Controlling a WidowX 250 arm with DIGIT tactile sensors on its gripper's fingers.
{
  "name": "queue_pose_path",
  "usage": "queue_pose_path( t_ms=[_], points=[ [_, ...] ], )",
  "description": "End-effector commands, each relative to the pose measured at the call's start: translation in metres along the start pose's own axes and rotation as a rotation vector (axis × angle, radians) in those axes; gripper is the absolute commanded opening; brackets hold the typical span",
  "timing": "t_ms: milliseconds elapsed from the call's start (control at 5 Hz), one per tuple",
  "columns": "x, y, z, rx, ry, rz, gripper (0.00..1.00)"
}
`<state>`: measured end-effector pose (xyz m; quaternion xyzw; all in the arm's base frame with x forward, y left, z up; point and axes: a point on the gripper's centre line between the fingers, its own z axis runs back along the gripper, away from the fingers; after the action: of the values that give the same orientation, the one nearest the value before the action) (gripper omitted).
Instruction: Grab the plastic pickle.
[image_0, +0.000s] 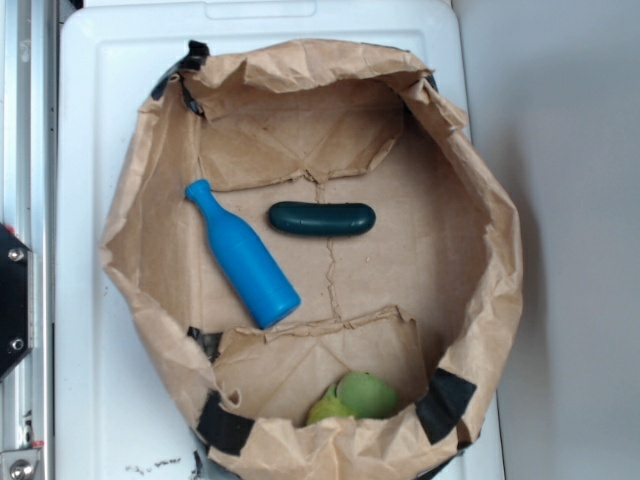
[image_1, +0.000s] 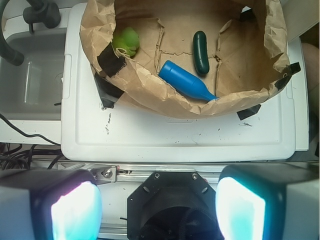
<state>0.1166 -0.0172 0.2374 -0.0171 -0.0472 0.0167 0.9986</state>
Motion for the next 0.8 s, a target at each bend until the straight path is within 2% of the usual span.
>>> queue_pose_path(
  t_ms=[0,200,400,600],
  points=[
    [0.0,0.0,0.0,0.0,0.0,0.0,1.0],
    [0.048,0.008,-0.026,-0.012,0.054,0.08,1.0],
    [0.096,0.011,-0.041,-0.029,0.071,0.112,1.0],
    [0.14,0.016,-0.053,-0.024,0.011,0.092,1.0]
  ],
)
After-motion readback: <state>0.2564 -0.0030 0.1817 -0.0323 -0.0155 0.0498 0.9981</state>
